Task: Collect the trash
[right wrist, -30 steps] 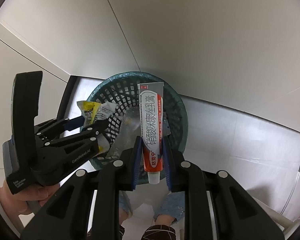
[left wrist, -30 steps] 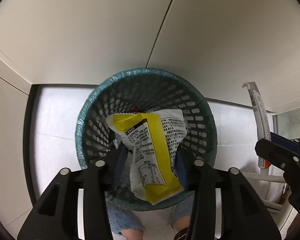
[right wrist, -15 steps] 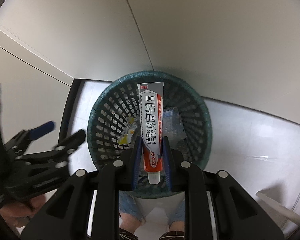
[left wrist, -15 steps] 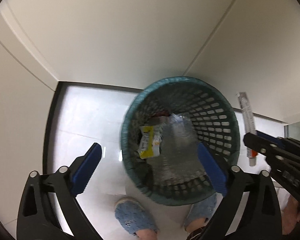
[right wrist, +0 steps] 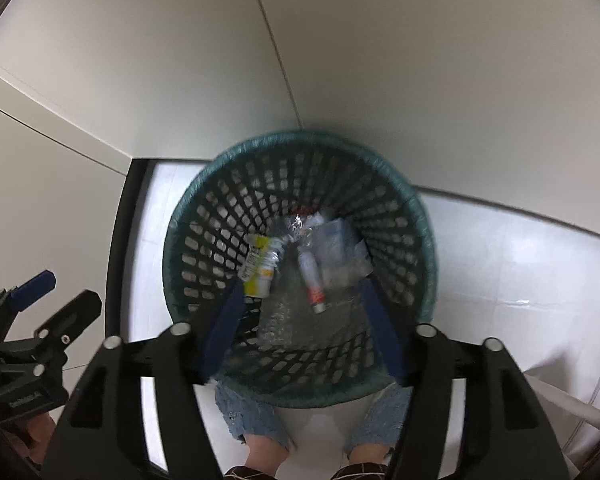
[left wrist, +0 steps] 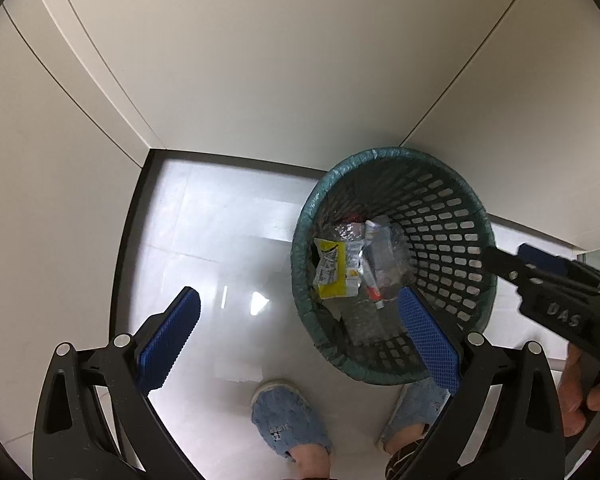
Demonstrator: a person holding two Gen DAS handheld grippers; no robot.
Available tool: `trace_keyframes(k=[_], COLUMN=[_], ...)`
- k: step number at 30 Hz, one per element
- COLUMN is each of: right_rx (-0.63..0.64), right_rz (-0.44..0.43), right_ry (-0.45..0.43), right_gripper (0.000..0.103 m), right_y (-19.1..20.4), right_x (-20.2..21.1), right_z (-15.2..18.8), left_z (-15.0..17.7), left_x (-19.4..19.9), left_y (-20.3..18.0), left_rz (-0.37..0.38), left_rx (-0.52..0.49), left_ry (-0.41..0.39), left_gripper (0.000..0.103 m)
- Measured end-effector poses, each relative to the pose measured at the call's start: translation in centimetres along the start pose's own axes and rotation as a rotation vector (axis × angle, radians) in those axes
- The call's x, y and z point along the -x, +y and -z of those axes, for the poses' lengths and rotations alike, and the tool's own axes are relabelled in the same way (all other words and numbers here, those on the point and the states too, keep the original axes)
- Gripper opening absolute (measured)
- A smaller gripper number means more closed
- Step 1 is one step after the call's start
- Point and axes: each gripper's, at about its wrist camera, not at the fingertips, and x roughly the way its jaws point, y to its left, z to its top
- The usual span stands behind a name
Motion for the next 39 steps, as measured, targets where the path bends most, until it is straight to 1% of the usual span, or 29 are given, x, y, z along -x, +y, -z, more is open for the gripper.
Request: trace_keyframes(k=[1,2,4,5,6,9,11,12,13,15,18,20,22,23,24,26,29,31,33,35,37,39], right_rx=[-0.004,-0.01,-0.009,-0.005,0.001,0.014,0.018,0.023,0.037,0.047,0.036,0.016,0.007,-0.003,-0.017,-0.062,-0.113,-0.107,-0.109,-0.131,-0.162,-0.172], right_rz=[0.006,0.008,0.027,0.04,0.053,0.071,0.079,0.08,0.077,0.084,0.082,0.061,0.087,0.086,0.077,0.072,0.088,0.134,0.172,0.168,0.146,0.158], right_ry=[-0.013,-0.032,-0.065,-0.081,-0.105,-0.16,-0.198,-0.21,-0.226,-0.263,-0.288,-0.31,-0.342,-0.36,-0.365,-0.357,-0.365,-0.4,-0.426,-0.435,-0.449,-0.463], right_gripper=[0.07,0.072,0.082,0.085,0.09,0.095,0.095,0.095,0.095,0.095,0.095,0.095,0.095,0.095,0.095,0.095,0.095,0.095,0.095,0.095,0.095,0.095], right_y=[-0.1,-0.3,-0.5,-0.5,-0.5,-0.9,-1.2,-1.2,-1.2,-1.4,-1.9,-2.4,-2.5,-2.5,-2.6,-3.0,-2.7,-1.8,-0.7,-0.1,0.1,0.6], right_x=[1.0,2.3,5.0,6.3,8.1,13.4,17.5,19.2,21.6,26.3,33.3,38.3,42.4,44.9,46.9,50.6,55.6,58.7,60.9,62.9,64.9,66.6], right_z=[-0.2,-0.4,-0.7,-0.8,-1.0,-1.7,-2.2,-2.3,-2.5,-2.8,-3.4,-3.7,-3.8,-3.9,-3.9,-3.9,-3.6,-3.1,-2.4,-1.8,-1.0,-0.5], left_z=[-0.1,-0.3,-0.7,-0.9,-1.2,-2.1,-2.7,-2.9,-3.2,-3.9,-5.0,-6.0,-6.9,-7.3,-7.6,-8.5,-9.6,-10.3,-10.5,-10.8,-10.7,-10.5], left_x=[0.5,1.2,2.7,3.7,5.0,9.1,12.3,13.8,15.7,20.0,26.3,30.8,35.3,37.8,39.7,44.0,49.3,52.6,55.3,57.7,59.4,60.9], left_y=[-0.1,-0.1,-0.2,-0.3,-0.5,-1.2,-1.8,-2.0,-2.4,-3.3,-5.2,-6.2,-7.2,-7.6,-7.9,-8.4,-8.2,-7.8,-7.5,-7.6,-7.5,-7.6], left_rz=[-0.002,-0.003,0.003,0.001,0.002,-0.004,-0.012,-0.025,-0.024,-0.038,-0.072,-0.063,-0.059,-0.045,-0.035,-0.054,-0.019,-0.008,0.01,0.012,0.025,0.036], left_rx=[0.0,0.002,0.006,0.005,0.007,0.005,0.023,0.035,0.049,0.062,0.046,0.046,0.024,0.011,-0.004,-0.035,-0.066,-0.081,-0.096,-0.118,-0.138,-0.149], left_ry=[-0.005,-0.011,-0.016,-0.018,-0.024,-0.048,-0.065,-0.058,-0.057,-0.085,-0.105,-0.107,-0.122,-0.141,-0.158,-0.187,-0.225,-0.252,-0.279,-0.305,-0.335,-0.363], left_gripper=[0.097,0.097,0.097,0.097,0.097,0.097,0.097,0.097,0.097,0.097,0.097,0.097,0.097,0.097,0.097,0.097,0.097,0.097,0.097,0.097,0.097,0.097])
